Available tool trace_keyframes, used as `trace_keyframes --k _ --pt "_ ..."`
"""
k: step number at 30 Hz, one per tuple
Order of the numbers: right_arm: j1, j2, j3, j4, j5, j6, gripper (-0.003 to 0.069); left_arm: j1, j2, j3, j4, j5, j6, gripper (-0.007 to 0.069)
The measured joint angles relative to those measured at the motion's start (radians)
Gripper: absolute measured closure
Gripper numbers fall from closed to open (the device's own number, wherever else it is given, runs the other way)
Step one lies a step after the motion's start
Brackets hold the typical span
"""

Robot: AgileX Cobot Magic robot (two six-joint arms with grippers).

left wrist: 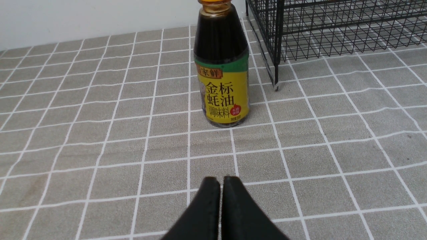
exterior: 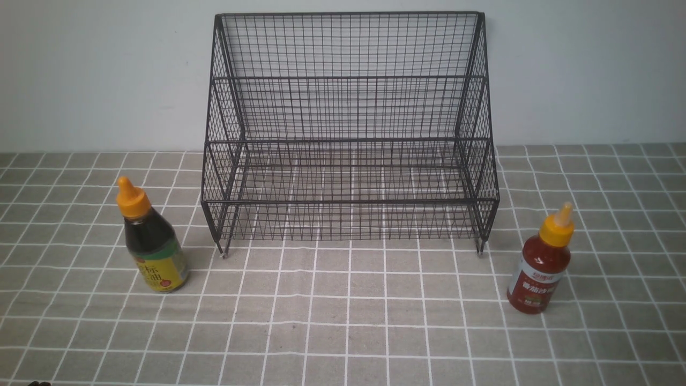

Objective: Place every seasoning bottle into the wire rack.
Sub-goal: Use the right arm to grab the condiment bottle closest to it

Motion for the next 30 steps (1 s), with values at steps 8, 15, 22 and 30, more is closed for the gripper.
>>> trace_keyframes --k 8,15,22,30 --pt "0.002 0.001 -0.081 -0.017 -0.035 -0.033 0.0672 0.0 0.0 0.0 0.0 0.0 0.0 0.0631" --pt "0.002 0.1 -0.218 -0.135 0.062 -0.163 0.0672 0.0 0.0 0.0 0.0 0.0 0.0 0.0631" --pt "0.002 0.511 -0.584 -0.203 0.639 -0.272 0.0672 0.0 0.0 0.0 0.0 0.0 0.0 0.0631" --pt "0.008 1.106 -1.084 -0.234 1.203 -0.313 0.0641 0.0 0.0 0.0 0.0 0.0 0.0 0.0631"
